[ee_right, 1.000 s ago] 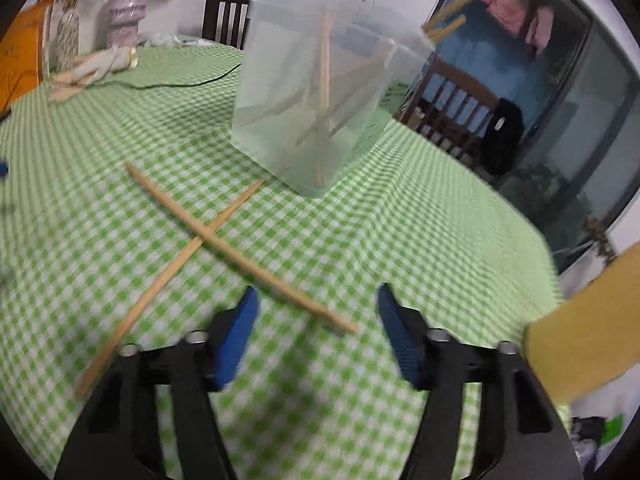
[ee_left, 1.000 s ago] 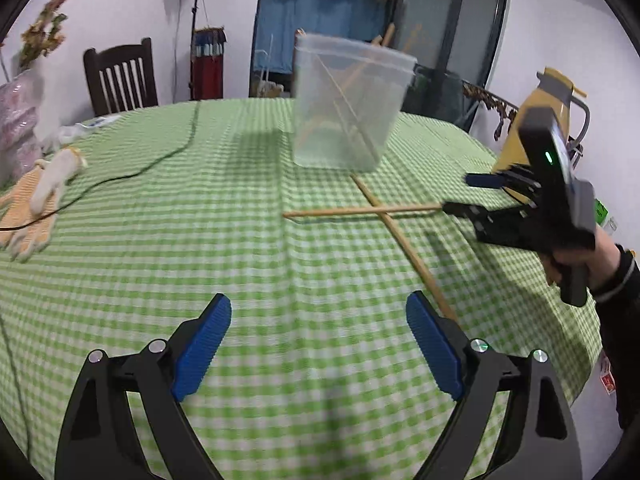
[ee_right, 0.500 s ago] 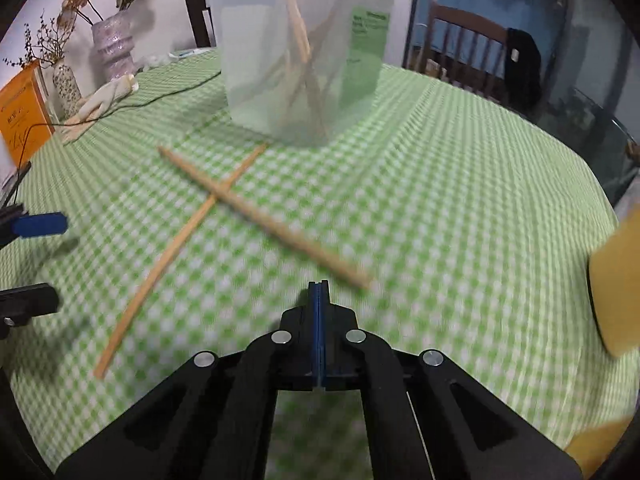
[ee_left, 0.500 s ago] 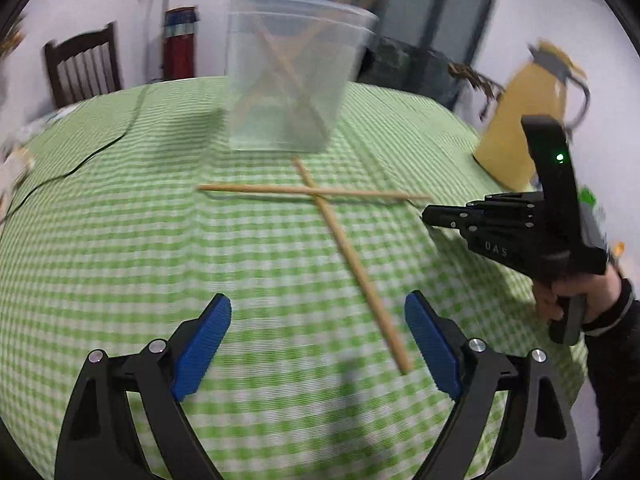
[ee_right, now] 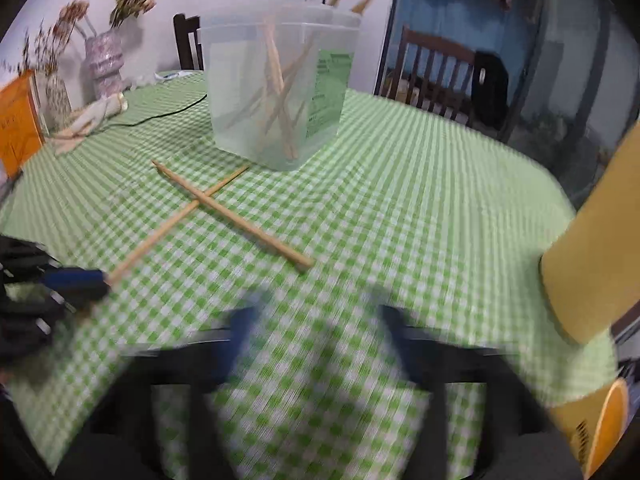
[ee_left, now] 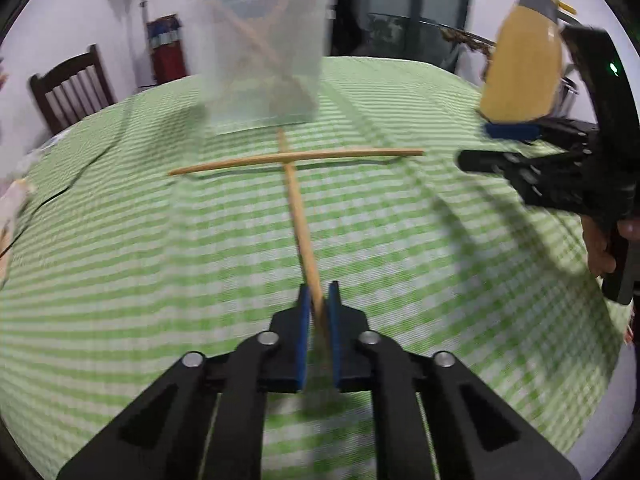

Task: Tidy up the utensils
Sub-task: 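Close the right tool on one chopstick while the left tool grasps another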

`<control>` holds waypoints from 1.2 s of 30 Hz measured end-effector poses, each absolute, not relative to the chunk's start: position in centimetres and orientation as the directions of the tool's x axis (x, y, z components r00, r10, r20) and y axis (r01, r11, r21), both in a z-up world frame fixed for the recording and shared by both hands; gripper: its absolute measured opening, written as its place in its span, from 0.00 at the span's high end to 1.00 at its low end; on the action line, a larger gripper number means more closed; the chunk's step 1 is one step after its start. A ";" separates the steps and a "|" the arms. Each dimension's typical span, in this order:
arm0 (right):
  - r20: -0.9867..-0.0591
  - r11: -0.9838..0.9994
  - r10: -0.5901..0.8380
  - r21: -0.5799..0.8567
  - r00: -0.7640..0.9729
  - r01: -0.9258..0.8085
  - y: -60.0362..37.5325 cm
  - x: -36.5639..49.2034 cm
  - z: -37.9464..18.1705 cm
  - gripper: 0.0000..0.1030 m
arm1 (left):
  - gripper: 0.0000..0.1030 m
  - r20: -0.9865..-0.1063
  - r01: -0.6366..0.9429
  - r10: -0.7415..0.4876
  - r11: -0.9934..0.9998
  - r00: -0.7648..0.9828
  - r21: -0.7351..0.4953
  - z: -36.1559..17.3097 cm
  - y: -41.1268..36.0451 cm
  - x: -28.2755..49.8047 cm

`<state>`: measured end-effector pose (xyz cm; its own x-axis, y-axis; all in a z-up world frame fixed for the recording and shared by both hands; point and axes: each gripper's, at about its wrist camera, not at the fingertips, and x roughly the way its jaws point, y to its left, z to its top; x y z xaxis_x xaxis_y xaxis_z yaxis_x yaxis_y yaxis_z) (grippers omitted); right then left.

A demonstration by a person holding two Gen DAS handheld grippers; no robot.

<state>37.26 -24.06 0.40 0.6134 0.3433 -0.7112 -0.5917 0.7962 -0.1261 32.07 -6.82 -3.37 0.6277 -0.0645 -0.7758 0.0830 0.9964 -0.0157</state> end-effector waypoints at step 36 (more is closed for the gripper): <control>-0.764 0.983 0.127 0.011 0.632 -0.184 -23.4 24.4 -1.9 0.89 | 0.83 -0.766 0.252 -0.272 0.956 0.583 -0.148 -3.2 0.3 26.6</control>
